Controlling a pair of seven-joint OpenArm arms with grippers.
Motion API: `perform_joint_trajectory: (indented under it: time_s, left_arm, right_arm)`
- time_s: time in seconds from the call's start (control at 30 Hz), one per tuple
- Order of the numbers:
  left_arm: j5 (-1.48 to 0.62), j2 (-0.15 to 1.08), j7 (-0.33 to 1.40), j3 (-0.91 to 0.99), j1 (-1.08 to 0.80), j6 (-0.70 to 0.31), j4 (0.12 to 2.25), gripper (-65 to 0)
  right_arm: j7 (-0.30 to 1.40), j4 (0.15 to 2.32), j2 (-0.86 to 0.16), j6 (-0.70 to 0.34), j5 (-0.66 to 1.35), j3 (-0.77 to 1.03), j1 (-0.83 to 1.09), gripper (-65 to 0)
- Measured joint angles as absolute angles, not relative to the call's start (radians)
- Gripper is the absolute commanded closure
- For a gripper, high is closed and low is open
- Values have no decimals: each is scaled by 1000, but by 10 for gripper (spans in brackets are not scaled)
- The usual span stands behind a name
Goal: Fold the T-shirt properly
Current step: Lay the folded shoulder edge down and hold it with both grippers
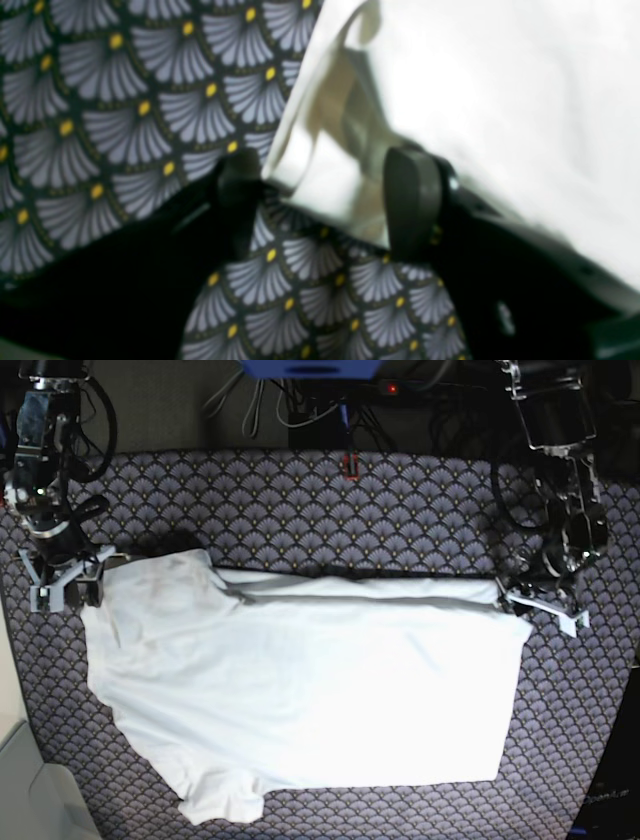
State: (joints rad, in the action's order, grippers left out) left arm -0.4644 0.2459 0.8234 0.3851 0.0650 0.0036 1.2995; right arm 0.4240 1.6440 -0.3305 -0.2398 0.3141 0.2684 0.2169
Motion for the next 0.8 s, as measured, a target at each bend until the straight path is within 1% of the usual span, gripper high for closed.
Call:
perform_joint_trajectory:
  time_s: [0.07, 0.13, 0.17, 0.3, 0.33, 0.43, 0.53, 0.8]
  left_arm:
    - [-464, 249, 798, 386, 75, -4, 1267, -334]
    - [-465, 250, 792, 387, 87, -1, 1250, -267]
    - [-466, 249, 781, 387, 87, 0, 1250, -228]
    - [-477, 249, 757, 386, 78, -4, 1239, -33]
    - [-476, 249, 758, 386, 80, -4, 1239, 0]
    - [-476, 249, 754, 386, 78, -4, 1239, -13]
    - [-477, 249, 756, 386, 78, -4, 1242, -5]
    - [-476, 249, 762, 385, 78, -3, 1245, -5]
  right_arm:
    - [424, 1644, -331, -240, 314, 268, 218, -237]
    - [423, 1644, -334, -240, 314, 268, 220, -237]
    - [424, 1644, -333, -240, 314, 270, 220, -237]
    - [428, 1644, -330, -240, 314, 290, 221, -237]
    - [429, 1644, -330, -240, 314, 304, 220, -237]
    - [423, 1642, -335, -240, 314, 315, 220, -237]
    - [423, 1627, -335, -240, 314, 315, 220, -237]
    - [419, 1623, -335, -240, 314, 315, 322, -238]
